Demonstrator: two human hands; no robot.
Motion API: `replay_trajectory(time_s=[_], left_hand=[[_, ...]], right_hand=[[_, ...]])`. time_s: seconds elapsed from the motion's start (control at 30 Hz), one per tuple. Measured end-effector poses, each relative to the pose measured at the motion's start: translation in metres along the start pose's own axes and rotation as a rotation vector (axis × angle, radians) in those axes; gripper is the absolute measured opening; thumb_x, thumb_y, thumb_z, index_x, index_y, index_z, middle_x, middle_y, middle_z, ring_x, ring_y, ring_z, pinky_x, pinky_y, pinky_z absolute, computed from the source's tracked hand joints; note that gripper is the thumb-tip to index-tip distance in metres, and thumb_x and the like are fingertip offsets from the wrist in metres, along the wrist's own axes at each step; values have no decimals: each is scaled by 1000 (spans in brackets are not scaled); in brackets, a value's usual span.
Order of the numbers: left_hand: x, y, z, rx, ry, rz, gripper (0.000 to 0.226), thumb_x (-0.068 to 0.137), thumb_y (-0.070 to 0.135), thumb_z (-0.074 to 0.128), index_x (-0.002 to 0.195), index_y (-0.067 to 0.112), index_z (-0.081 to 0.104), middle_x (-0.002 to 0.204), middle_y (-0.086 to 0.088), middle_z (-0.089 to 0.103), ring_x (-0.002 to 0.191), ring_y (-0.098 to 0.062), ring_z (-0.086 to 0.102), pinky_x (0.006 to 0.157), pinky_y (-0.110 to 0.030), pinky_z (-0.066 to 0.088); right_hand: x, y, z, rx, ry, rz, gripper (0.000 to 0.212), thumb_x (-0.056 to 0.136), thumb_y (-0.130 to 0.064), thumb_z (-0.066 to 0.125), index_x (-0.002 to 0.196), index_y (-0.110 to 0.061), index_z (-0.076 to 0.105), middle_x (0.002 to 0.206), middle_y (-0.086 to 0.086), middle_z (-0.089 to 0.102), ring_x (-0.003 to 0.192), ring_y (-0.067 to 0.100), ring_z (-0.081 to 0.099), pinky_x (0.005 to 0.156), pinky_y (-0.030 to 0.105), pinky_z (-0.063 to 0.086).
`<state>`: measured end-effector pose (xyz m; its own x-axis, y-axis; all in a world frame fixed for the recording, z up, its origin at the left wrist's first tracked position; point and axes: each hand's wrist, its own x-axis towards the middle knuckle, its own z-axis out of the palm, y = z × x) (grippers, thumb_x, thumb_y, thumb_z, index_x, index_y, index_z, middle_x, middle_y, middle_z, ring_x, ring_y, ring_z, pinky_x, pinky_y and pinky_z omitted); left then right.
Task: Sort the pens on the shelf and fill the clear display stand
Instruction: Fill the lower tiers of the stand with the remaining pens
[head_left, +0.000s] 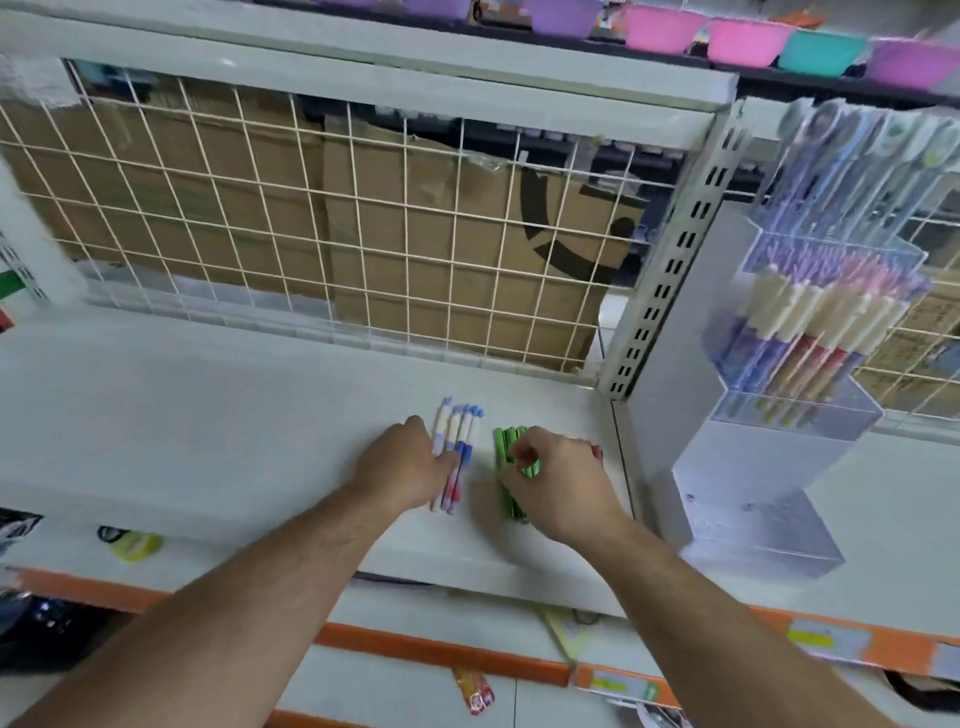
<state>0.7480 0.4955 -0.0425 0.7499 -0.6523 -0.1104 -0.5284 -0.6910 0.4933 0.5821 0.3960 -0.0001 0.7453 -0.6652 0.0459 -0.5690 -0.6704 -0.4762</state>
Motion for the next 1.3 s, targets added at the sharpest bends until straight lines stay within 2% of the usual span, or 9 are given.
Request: replay_trajectory(time_s=[0.1,0.2,0.27,0.37,0.53,0.77,1.03,1.17,1.3], left_hand=[[6,0,0,8,-27,-3,47,83,61,63,93,17,48,90,-1,60,76,-19,56,58,-30,37],[8,5,-3,-7,-41,-25,57,75,69,65,91,19,44,80,5,52,72,-17,57,55,-28,37],[10,5,-2,18,-45,-29,59,76,69,66,94,18,44,84,3,53,73,-18,57,56,-28,38],[15,1,-1,32,-56,-35,52,82,62,65,98,17,45,91,0,57,77,-21,57,60,-29,39],[18,0,-4,9,-73,-39,31,90,46,62,89,19,47,78,5,49,78,-21,54,64,-28,38],[21,-1,-7,43,-90,-41,23,92,40,60,84,20,51,80,4,54,83,-23,59,68,-25,41],[23,1,-8,51,-100,-57,12,87,28,62,86,17,59,80,2,60,78,-21,62,64,-25,45],[20,8,-9,121,-117,-48,9,86,24,63,89,16,61,75,3,58,70,-18,59,61,-24,43],[18,13,-13,217,-119,-49,7,86,20,63,90,15,62,75,2,58,67,-17,58,56,-24,42]], right_hand=[[1,-3,2,-2,7,22,16,92,-29,62,99,-15,67,95,-2,71,87,22,63,82,36,50],[3,-5,3,13,23,41,16,92,-29,62,98,-15,67,92,-1,72,83,21,63,79,37,53],[3,-8,4,3,28,45,15,92,-28,63,98,-14,67,92,-1,72,83,21,63,80,35,49],[4,-12,7,13,49,40,13,91,-25,63,95,-13,68,91,-1,73,82,20,65,80,34,48],[1,-8,9,12,57,38,12,91,-29,64,95,-18,67,88,-6,72,78,16,64,78,34,50],[-1,-5,5,21,68,46,15,92,-31,64,99,-18,68,93,-5,71,77,17,62,73,38,55],[-6,-1,0,33,54,73,16,93,-30,62,104,-21,68,97,-11,69,85,15,63,76,35,55],[-10,4,-5,67,43,73,13,94,-28,61,102,-19,65,96,-9,67,67,19,63,65,35,56],[-12,8,-10,78,49,64,13,94,-28,62,102,-19,65,96,-7,68,73,23,66,67,39,58]])
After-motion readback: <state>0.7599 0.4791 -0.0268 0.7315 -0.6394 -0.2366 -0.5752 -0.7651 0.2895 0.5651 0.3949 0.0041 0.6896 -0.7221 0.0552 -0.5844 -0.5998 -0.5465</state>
